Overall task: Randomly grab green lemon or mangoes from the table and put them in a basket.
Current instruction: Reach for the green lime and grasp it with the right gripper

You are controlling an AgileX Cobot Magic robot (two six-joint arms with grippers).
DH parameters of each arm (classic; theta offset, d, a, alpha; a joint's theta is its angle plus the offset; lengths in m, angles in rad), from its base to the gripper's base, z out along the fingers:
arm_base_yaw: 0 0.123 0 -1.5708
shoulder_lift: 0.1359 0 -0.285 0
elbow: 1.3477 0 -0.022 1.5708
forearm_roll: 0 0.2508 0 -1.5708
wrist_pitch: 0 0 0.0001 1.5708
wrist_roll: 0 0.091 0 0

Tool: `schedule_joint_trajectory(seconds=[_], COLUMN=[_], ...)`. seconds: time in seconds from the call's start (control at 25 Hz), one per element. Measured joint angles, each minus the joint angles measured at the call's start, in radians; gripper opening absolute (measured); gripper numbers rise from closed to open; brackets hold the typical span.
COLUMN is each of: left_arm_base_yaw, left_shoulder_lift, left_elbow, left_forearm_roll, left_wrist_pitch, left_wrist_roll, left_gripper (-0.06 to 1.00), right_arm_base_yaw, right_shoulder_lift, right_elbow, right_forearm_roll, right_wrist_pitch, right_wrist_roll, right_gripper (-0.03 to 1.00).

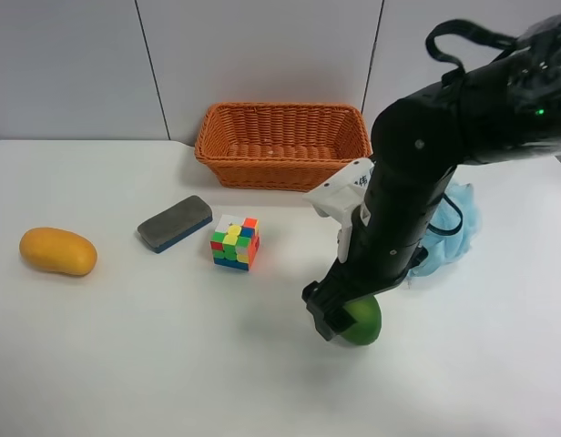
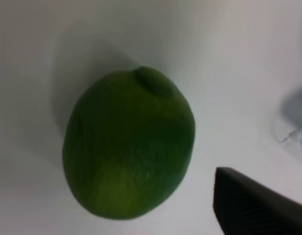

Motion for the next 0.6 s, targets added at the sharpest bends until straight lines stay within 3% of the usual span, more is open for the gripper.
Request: schedule_joint_trajectory(seconds=[0.6], left_arm_base_yaw=[0.000], left_shoulder_lift=[0.000], left_elbow=[0.000], left_forearm_roll=[0.000], left_wrist_pitch=[0.000], left_wrist_roll=[0.000], left_gripper=[0.99], right_arm_base_yaw=[0.000], right_shoulder_lift=[0.134], right_elbow=[0.000], right_forearm_roll=[-0.025], right_wrist_pitch=[-0.088], right_wrist_roll=[0.024], right_gripper=[0.99])
